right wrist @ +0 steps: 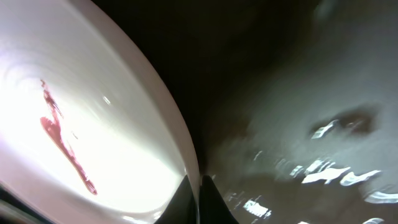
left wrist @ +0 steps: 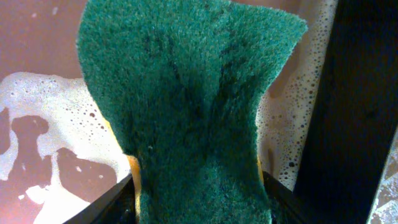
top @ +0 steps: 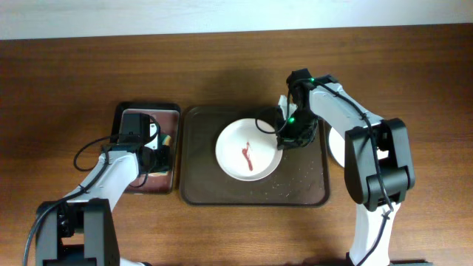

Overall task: Clean dirty plates on tray and stack at the side
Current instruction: 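Grasp the top plate rim with the right gripper and pull it forward, then dip the sponge in the soapy tray and lift it with the left gripper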

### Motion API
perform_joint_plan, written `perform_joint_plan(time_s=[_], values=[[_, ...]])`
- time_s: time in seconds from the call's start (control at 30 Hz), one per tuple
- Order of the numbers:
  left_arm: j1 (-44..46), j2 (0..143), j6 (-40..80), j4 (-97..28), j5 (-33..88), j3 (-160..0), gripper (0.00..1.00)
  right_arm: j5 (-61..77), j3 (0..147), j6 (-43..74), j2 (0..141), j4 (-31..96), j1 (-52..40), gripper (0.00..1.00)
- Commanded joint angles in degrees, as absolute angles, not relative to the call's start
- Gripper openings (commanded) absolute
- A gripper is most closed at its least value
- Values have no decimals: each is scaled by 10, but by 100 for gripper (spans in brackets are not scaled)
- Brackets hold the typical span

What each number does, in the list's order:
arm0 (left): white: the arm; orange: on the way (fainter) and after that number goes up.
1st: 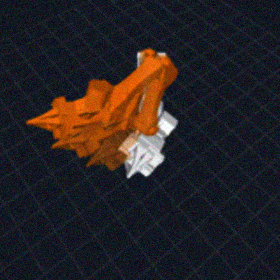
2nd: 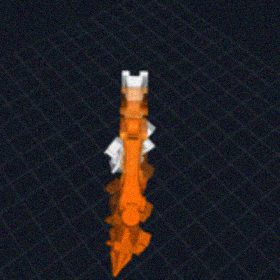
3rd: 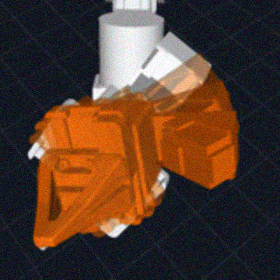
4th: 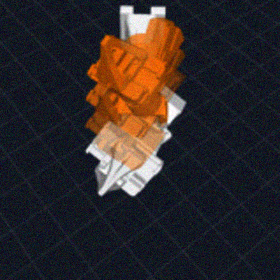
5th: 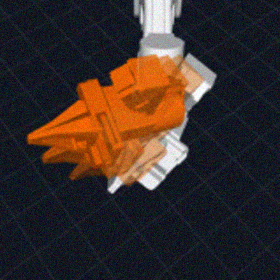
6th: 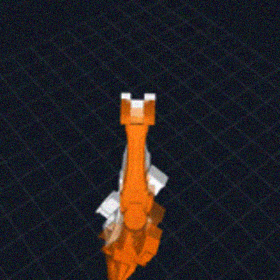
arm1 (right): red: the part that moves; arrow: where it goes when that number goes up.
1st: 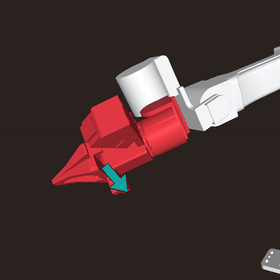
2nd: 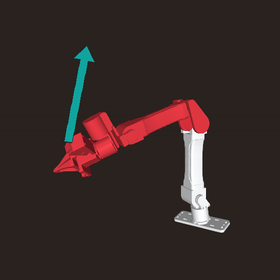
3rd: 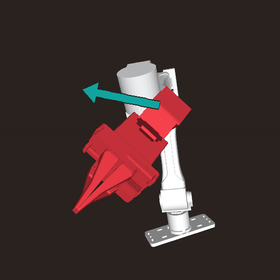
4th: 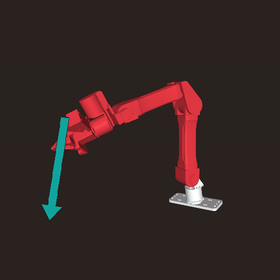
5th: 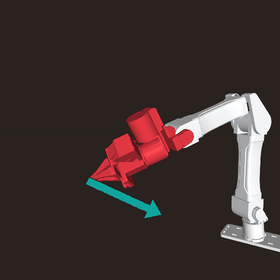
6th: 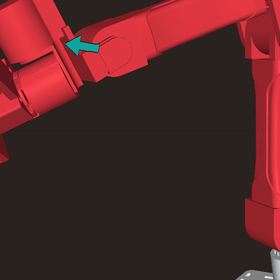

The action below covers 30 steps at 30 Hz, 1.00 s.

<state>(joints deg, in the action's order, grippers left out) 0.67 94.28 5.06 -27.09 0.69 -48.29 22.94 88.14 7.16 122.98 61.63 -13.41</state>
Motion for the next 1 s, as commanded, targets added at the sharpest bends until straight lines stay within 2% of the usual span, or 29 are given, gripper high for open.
perform_joint_plan(time_s=[0.0,0.17,0.27,0.3,0.33,0.37,0.47,0.5,0.53,0.57,0.6,0.63,0.67,0.8,0.83,0.87,0.97], values=[[5,938,46,-266,7,-475,65,292,879,158,1232,637,-170,4],[5,938,47,-224,7,-476,70,283,879,235,1232,615,-199,4],[5,938,47,-186,7,-476,72,229,879,313,1232,591,-199,4],[5,938,47,-177,6,-476,72,237,879,320,1232,573,-199,10],[5,938,47,-171,7,-476,72,242,879,320,1232,565,-200,30],[5,938,47,-166,6,-476,73,236,879,311,1232,565,-200,38],[5,938,46,-159,6,-475,68,162,879,298,1232,565,-198,36],[5,939,46,-155,6,-475,64,136,879,298,1232,565,-198,25],[5,941,46,-151,6,-475,50,128,879,298,1232,568,-199,9],[5,945,46,-150,2,-475,40,128,879,298,1232,570,-199,6],[5,952,46,-150,2,-475,16,128,879,298,1232,575,-199,5],[5,955,46,-152,2,-475,2,128,879,298,1232,579,-199,4],[5,955,46,-153,2,-475,0,128,879,298,1232,581,-199,4],[5,925,46,-167,2,-482,0,128,879,298,1232,585,-199,5],[5,917,46,-175,2,-482,45,128,879,298,1232,585,-199,5],[5,912,46,-200,3,-482,58,128,879,298,1232,585,-199,5],[5,913,46,-255,3,-481,54,128,879,298,1232,585,-199,5]])
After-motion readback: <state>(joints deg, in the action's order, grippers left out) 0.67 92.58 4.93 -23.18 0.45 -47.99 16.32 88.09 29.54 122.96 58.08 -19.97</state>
